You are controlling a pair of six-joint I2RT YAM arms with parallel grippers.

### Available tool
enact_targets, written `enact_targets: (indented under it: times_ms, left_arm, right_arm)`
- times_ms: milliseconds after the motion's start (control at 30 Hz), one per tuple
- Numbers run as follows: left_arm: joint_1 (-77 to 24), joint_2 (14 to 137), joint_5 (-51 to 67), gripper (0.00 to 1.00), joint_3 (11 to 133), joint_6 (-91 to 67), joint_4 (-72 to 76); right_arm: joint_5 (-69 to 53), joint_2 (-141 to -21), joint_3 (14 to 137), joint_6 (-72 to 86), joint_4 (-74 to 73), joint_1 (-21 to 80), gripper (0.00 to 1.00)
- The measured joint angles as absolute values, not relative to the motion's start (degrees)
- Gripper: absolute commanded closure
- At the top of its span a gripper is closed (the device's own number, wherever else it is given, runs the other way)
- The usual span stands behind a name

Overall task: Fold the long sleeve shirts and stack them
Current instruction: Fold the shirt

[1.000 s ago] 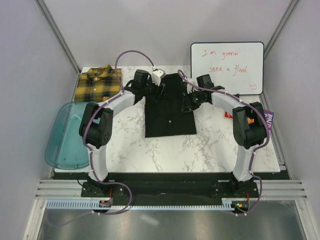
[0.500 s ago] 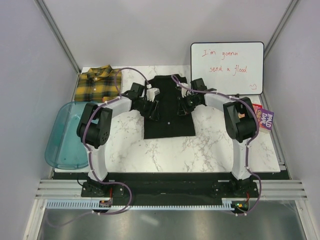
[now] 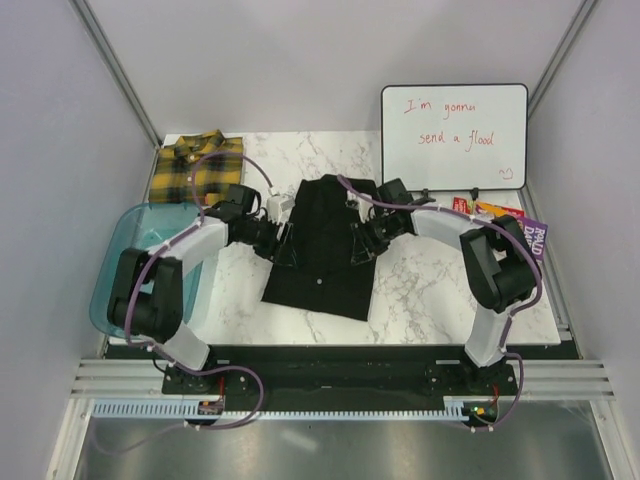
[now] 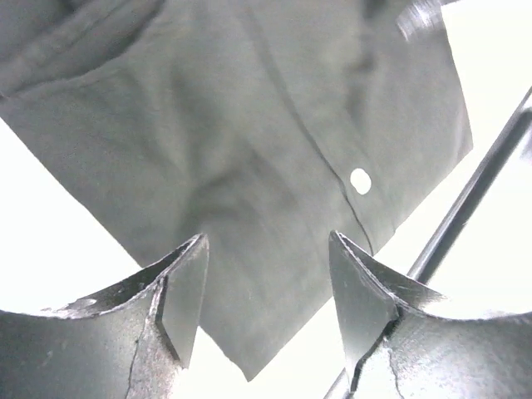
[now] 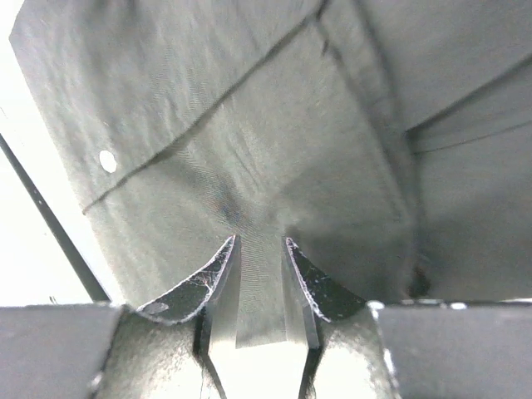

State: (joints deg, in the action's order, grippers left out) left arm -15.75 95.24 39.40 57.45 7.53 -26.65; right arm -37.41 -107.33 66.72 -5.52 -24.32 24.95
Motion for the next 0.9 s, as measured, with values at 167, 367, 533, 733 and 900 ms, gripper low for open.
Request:
enact_targets:
  times_ms: [167, 367, 533, 733, 900]
  left_arm:
    - [-19.2, 75.2, 34.9, 0.34, 48.7, 21.5, -25.6]
    - [-33.6, 56.0, 21.9, 0.34, 27.4, 37.0, -17.3]
    - [-44.7, 46.2, 11.3, 0.34, 15.7, 45.0, -12.9]
    - [-55.2, 49.0, 2.8, 0.33, 12.3, 48.8, -1.0]
    - [-61.8, 58.0, -3.0, 0.33, 9.4, 52.4, 14.3]
  right_arm:
    - [-37.9, -105.4, 69.8, -5.3, -24.2, 24.3, 0.67]
    - [-40.1, -106.2, 70.5, 0.0, -18.3, 28.4, 0.68]
    - [-41.1, -111.3, 74.0, 2.7, -13.6, 30.7, 0.69]
    - [-40.5, -117.2, 75.5, 2.7, -11.4, 30.6, 0.70]
    - [-40.9, -119.3, 76.0, 0.8, -11.4, 30.6, 0.71]
